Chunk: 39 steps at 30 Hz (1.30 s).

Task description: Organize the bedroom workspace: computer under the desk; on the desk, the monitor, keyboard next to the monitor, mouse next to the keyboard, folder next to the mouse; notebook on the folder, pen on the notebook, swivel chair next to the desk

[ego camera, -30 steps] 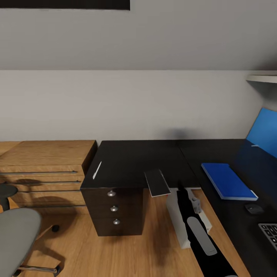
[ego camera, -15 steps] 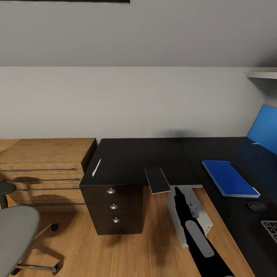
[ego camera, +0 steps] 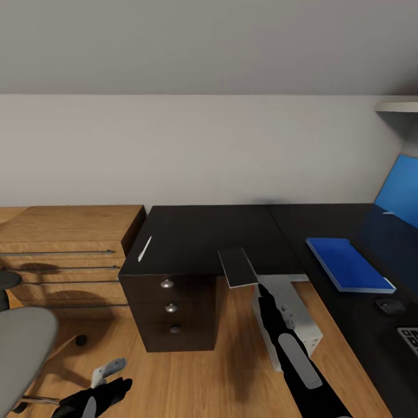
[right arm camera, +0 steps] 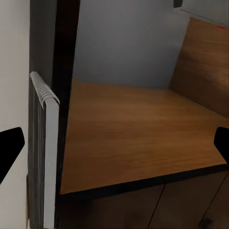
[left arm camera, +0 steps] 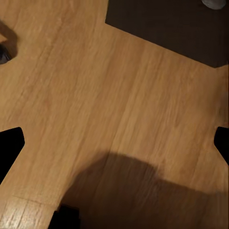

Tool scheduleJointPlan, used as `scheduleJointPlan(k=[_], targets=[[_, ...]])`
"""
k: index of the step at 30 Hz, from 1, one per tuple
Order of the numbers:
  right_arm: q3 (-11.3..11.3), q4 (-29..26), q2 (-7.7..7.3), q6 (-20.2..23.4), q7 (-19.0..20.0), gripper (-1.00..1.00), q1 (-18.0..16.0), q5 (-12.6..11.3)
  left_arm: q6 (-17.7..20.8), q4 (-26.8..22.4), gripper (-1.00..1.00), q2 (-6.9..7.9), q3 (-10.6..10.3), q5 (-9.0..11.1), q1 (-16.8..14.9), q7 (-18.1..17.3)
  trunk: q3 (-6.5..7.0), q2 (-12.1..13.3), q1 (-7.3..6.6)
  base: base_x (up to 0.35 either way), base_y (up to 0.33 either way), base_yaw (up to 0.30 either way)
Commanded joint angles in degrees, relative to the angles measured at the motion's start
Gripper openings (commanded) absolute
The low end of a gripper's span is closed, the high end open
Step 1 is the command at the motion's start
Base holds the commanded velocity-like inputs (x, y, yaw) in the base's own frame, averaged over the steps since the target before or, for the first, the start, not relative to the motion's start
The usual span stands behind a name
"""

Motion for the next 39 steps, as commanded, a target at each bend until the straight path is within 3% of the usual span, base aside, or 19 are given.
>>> scheduleJointPlan(k=[1,5,10,19,22,23,39], targets=[[0.2,-0.1,-0.02,-0.4,-0.2,1.0,0.0,-0.6,1.4,-1.7,1.0,-0.52,0.1,0.6,0.0,0.3,-0.24,-0.4,0.22,0.0,0.0,0.0],[0.3,-0.1,0.17,-0.4,-0.2,1.0,0.0,-0.6,4.9,-7.3,1.0,-2.84,0.0,0.5,-0.3,0.3,-0.96,-2.0,1.1,0.0,0.0,0.0],[0.3,-0.1,0.27,-0.4,-0.1,1.0,0.0,-0.6,5.2,-7.2,1.0,-4.18,-1.6,0.5,-0.9,0.1,-1.32,-2.9,1.54,0.0,0.0,0.0],[1.6,-0.2,0.27,-0.4,0.0,1.0,0.0,-0.5,4.2,-0.7,1.0,-3.91,-2.2,0.4,-1.0,0.0,-1.32,-2.9,1.54,0.0,0.0,0.0],[2.8,-0.3,0.23,-0.4,0.2,1.0,0.0,-0.4,3.9,-0.4,1.0,-3.84,-2.2,0.4,-1.0,0.1,-1.32,-2.9,1.54,0.0,0.0,0.0],[4.7,-0.4,0.23,-0.4,0.9,1.0,0.0,-0.4,3.6,-0.1,1.0,-3.78,-2.3,0.4,-1.0,0.1,-1.32,-2.9,1.54,0.0,0.0,0.0],[7.8,-0.6,0.29,-0.4,2.1,1.0,0.0,-0.5,1.9,0.0,1.0,-3.85,-2.5,0.4,-1.0,0.0,-1.32,-2.9,1.54,0.034,0.029,0.0]])
